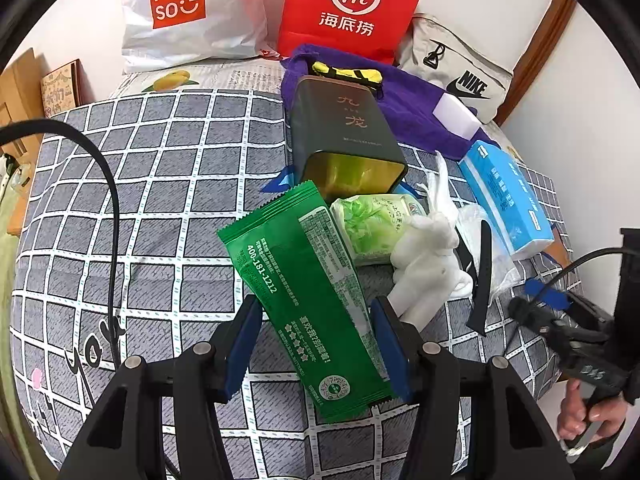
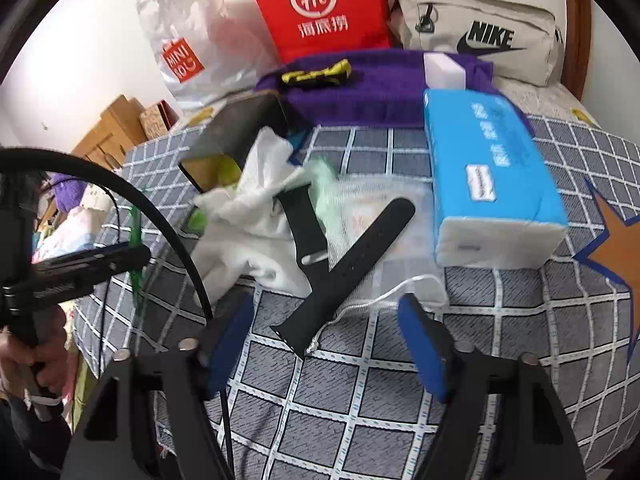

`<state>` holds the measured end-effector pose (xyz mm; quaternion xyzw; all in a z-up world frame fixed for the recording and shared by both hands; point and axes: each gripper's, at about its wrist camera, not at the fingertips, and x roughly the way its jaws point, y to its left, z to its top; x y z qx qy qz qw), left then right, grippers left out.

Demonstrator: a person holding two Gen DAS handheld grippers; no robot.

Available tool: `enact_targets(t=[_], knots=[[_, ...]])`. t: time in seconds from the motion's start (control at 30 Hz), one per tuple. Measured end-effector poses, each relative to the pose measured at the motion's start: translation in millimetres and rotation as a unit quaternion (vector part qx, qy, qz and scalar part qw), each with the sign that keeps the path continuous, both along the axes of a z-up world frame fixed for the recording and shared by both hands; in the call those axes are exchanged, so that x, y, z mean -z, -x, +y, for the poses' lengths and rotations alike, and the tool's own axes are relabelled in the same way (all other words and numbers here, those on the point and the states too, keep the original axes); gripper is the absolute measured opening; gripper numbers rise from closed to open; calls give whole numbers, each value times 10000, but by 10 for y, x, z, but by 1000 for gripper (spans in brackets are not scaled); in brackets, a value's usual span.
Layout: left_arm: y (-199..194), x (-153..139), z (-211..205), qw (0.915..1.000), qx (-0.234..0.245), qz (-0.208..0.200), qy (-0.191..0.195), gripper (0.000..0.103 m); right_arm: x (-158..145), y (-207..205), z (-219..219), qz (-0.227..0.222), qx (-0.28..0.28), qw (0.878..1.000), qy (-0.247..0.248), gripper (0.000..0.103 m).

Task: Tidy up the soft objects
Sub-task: 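Grasp the green wet-wipe packet with the left tool while the right tool reaches the black watch strap, then close the right tool on the black watch strap and lift it while the left tool holds the packet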

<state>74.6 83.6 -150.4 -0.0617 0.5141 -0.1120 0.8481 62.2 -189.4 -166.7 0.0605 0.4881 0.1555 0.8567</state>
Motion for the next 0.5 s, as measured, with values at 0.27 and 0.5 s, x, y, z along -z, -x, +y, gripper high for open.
enact_targets(t=[0.27, 0.5], knots=[[-16, 13, -49, 9999, 121, -8, 103, 54, 247, -84, 182, 295, 50, 9995, -33, 55], [-11, 36, -67, 9996, 202, 15, 189, 54, 288, -94, 164, 178, -6, 9995, 260, 19]])
